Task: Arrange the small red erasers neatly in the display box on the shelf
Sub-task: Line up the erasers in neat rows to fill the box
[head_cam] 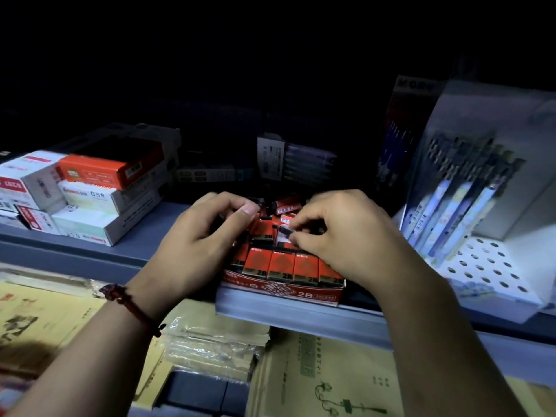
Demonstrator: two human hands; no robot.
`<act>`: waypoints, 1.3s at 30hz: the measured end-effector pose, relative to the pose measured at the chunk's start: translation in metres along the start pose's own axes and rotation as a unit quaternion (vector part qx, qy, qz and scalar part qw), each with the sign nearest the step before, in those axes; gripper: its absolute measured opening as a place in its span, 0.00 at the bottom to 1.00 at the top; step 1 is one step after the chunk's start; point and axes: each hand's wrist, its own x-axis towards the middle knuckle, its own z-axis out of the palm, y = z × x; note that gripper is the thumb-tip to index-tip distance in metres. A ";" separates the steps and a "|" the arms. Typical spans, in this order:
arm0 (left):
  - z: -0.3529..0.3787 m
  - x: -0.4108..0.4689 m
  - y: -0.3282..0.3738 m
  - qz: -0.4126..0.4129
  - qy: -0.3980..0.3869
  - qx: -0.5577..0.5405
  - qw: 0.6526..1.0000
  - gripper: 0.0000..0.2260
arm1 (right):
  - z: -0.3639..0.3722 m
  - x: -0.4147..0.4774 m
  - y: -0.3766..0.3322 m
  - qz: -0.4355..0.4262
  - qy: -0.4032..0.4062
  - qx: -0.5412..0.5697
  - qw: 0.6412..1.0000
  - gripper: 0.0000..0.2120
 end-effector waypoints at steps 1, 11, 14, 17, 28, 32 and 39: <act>0.000 0.000 0.000 -0.005 0.000 -0.005 1.000 0.20 | 0.000 -0.001 0.003 -0.001 0.016 0.014 1.000 0.04; -0.007 0.000 0.001 -0.056 0.015 -0.155 0.986 0.11 | -0.004 -0.004 0.001 0.109 0.102 0.255 0.955 0.06; -0.010 0.001 -0.003 -0.063 0.017 -0.171 0.983 0.12 | -0.003 -0.003 0.000 0.119 0.104 0.286 0.945 0.06; -0.012 0.000 -0.001 -0.056 0.012 -0.170 0.984 0.12 | -0.002 0.000 -0.009 0.113 0.107 0.355 0.922 0.06; -0.013 -0.006 0.009 -0.044 -0.023 -0.176 0.983 0.14 | 0.025 0.005 -0.035 0.064 0.086 0.250 0.962 0.08; -0.010 -0.004 0.008 -0.047 -0.012 -0.164 0.985 0.12 | 0.004 0.002 -0.013 0.080 0.047 0.192 0.977 0.08; -0.005 -0.005 0.014 -0.058 0.019 -0.139 0.988 0.15 | -0.005 -0.004 -0.004 0.065 -0.065 0.071 0.993 0.08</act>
